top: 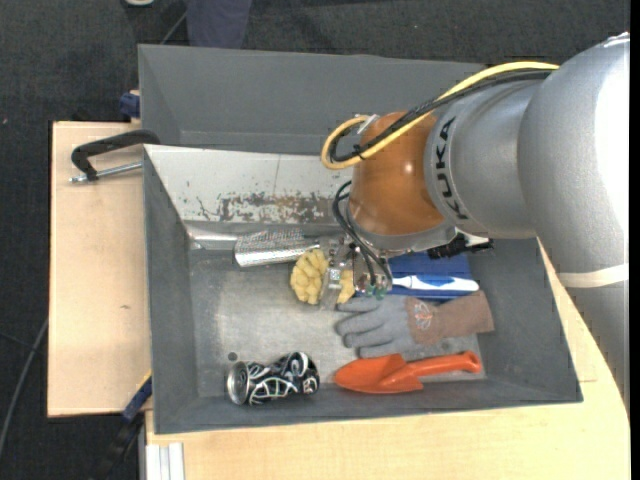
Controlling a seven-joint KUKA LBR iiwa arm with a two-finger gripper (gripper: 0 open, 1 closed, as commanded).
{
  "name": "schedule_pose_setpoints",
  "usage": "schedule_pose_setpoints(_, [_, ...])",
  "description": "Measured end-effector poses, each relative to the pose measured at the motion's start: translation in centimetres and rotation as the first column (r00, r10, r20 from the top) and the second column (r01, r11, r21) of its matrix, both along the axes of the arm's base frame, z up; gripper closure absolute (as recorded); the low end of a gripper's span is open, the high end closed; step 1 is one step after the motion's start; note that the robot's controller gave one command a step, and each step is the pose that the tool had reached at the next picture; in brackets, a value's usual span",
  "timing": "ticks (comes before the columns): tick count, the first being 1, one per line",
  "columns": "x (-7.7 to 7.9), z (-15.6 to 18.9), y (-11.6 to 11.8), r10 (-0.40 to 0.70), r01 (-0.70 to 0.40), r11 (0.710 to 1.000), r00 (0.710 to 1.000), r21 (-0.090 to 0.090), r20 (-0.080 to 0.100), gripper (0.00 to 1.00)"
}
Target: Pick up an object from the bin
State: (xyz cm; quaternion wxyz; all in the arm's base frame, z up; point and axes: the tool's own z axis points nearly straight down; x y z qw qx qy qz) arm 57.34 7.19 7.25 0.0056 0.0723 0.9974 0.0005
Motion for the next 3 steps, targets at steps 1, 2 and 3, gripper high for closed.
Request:
schedule_pose_setpoints(1, [0.0, 0.1, 0.0, 0.000, 0.000, 1.000, 1.000, 0.000, 0.000, 1.00])
schedule_pose_setpoints(2, [-0.2, 1.2, 0.0, 0.000, 0.000, 1.000, 1.000, 0.000, -0.007, 1.00])
schedule_pose_setpoints(3, [-0.2, 3.6, 0.0, 0.000, 0.000, 1.000, 1.000, 0.000, -0.006, 1.00])
